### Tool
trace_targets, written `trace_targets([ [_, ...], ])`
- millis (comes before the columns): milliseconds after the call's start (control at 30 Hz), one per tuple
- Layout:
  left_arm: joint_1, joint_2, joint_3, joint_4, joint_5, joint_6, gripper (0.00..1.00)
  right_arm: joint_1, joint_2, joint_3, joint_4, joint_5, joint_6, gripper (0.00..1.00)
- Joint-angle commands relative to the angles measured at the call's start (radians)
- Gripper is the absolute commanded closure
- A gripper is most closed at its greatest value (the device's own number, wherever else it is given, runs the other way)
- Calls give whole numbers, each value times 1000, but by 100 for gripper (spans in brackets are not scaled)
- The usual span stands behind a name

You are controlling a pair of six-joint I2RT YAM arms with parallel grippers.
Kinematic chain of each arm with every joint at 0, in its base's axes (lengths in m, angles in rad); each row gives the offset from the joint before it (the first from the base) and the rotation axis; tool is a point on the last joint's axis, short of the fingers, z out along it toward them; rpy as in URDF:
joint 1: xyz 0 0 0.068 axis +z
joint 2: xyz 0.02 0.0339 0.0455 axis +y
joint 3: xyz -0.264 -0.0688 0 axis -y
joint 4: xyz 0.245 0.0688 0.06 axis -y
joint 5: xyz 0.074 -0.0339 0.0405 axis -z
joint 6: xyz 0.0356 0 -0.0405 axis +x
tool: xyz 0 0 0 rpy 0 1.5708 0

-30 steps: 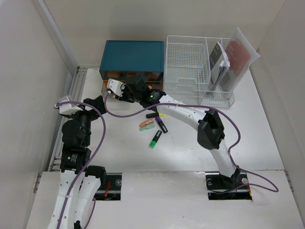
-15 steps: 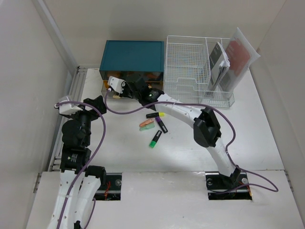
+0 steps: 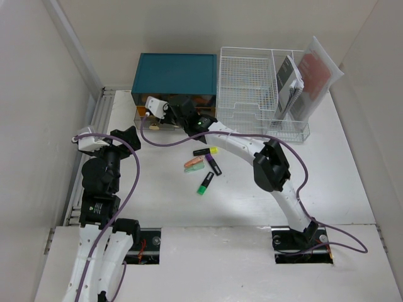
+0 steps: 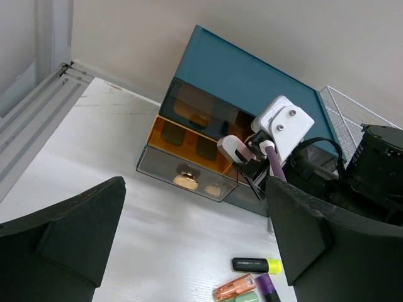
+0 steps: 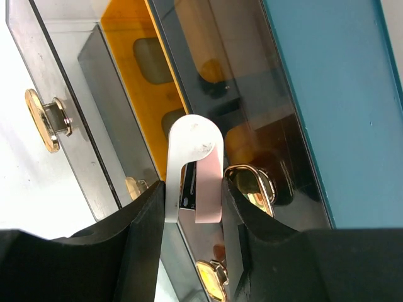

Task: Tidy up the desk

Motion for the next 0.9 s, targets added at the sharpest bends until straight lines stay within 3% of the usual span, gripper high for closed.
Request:
trace_targets([
  [0,-6,-3,10,31,4,4,8,-9,0,56,70,17,-8,82],
  [133,-6,-3,10,31,4,4,8,-9,-9,38,70,-3,1,68],
  [433,-6,-3,10,31,4,4,8,-9,-38,9,70,-21,19,54],
  [867,-6,-3,10,31,4,4,8,-9,-66,9,39,-50,56,46],
])
